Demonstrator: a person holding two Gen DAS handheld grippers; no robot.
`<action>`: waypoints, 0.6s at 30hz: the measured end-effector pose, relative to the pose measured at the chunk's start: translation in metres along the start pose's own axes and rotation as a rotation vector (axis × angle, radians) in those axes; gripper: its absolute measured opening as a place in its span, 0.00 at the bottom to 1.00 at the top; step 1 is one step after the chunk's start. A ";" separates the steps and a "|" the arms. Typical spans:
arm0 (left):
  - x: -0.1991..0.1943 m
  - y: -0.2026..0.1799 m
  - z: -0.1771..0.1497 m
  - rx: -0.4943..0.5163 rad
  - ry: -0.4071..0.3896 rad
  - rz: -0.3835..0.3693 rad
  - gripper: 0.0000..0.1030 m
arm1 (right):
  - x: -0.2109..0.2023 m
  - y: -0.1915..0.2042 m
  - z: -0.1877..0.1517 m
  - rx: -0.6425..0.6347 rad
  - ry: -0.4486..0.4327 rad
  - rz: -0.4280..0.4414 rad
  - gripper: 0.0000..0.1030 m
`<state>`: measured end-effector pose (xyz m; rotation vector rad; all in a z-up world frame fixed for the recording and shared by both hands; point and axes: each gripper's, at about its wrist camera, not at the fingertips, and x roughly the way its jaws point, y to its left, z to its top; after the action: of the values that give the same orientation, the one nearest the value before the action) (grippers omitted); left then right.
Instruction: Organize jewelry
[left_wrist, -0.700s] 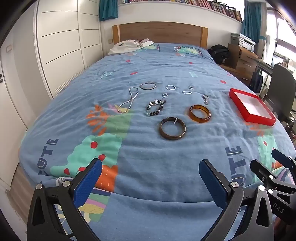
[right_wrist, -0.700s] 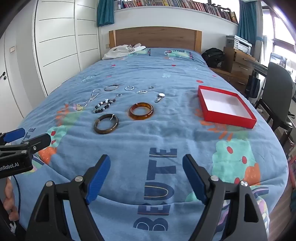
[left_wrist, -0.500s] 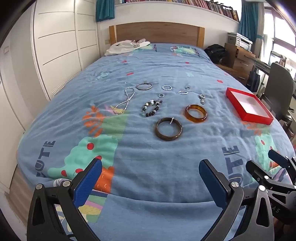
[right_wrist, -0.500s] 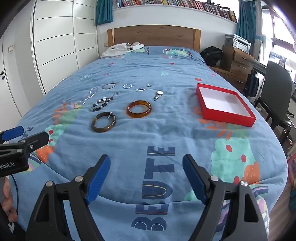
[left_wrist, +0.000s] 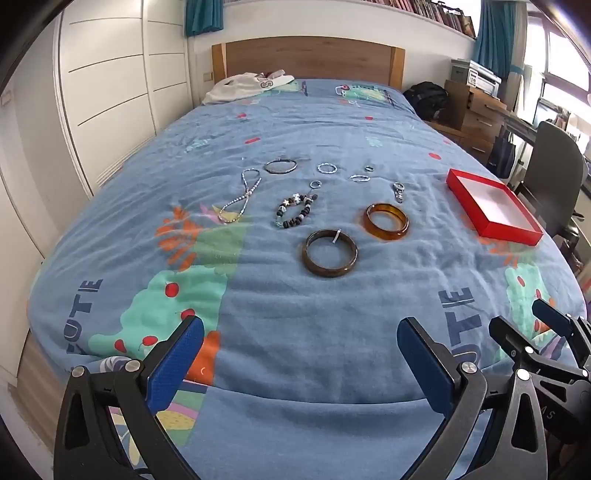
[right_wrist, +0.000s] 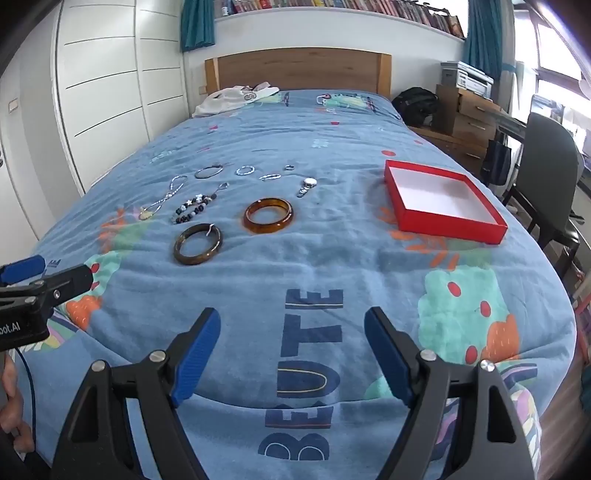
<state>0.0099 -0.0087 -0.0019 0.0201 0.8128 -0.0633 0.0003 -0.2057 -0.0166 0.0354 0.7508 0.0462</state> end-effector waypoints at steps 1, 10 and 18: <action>0.000 0.000 0.000 0.001 -0.003 0.001 0.99 | 0.000 -0.001 0.001 0.006 0.001 -0.001 0.77; 0.001 -0.002 0.000 0.023 -0.003 -0.008 0.99 | 0.004 0.000 -0.002 0.009 0.009 -0.012 0.78; -0.002 0.001 0.001 0.011 -0.006 0.005 0.99 | 0.005 0.007 -0.002 -0.016 0.009 -0.015 0.78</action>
<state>0.0095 -0.0077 -0.0002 0.0320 0.8064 -0.0632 0.0019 -0.1981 -0.0210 0.0141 0.7599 0.0377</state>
